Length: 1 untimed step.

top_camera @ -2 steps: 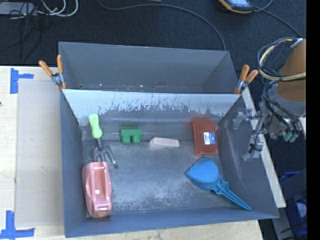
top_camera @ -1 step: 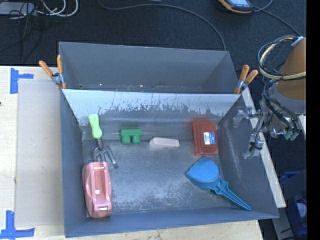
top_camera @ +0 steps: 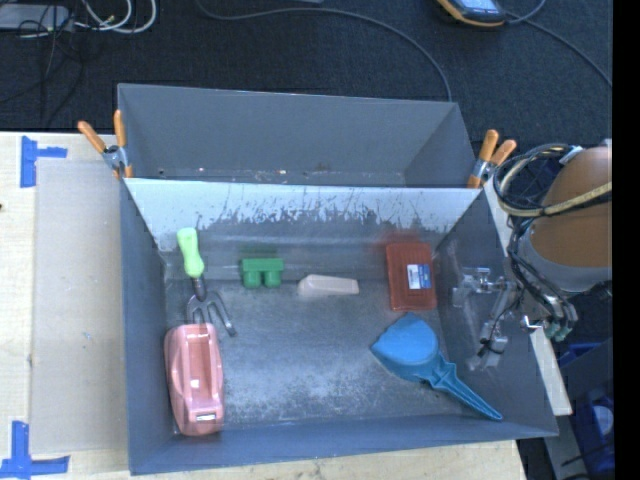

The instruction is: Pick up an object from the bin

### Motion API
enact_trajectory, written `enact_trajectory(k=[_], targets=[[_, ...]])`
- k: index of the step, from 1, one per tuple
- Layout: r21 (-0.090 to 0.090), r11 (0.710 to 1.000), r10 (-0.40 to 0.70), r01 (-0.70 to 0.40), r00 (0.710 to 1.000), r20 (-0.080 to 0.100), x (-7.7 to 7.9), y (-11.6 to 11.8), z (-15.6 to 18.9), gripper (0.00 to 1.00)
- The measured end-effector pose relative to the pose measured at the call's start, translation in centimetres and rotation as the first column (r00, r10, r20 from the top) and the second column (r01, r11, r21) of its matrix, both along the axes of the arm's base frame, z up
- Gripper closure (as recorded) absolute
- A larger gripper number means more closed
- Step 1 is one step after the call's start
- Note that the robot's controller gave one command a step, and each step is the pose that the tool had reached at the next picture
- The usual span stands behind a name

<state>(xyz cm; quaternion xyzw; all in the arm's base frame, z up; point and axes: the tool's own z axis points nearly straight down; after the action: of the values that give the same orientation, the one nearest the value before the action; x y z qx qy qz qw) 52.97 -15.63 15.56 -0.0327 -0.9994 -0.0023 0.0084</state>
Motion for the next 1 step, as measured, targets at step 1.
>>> enact_trajectory(k=[1], targets=[[-0.004, 1.0, 0.004, -0.004, 1.0, 0.015, -0.48, 0.01, 0.38, 0.0]])
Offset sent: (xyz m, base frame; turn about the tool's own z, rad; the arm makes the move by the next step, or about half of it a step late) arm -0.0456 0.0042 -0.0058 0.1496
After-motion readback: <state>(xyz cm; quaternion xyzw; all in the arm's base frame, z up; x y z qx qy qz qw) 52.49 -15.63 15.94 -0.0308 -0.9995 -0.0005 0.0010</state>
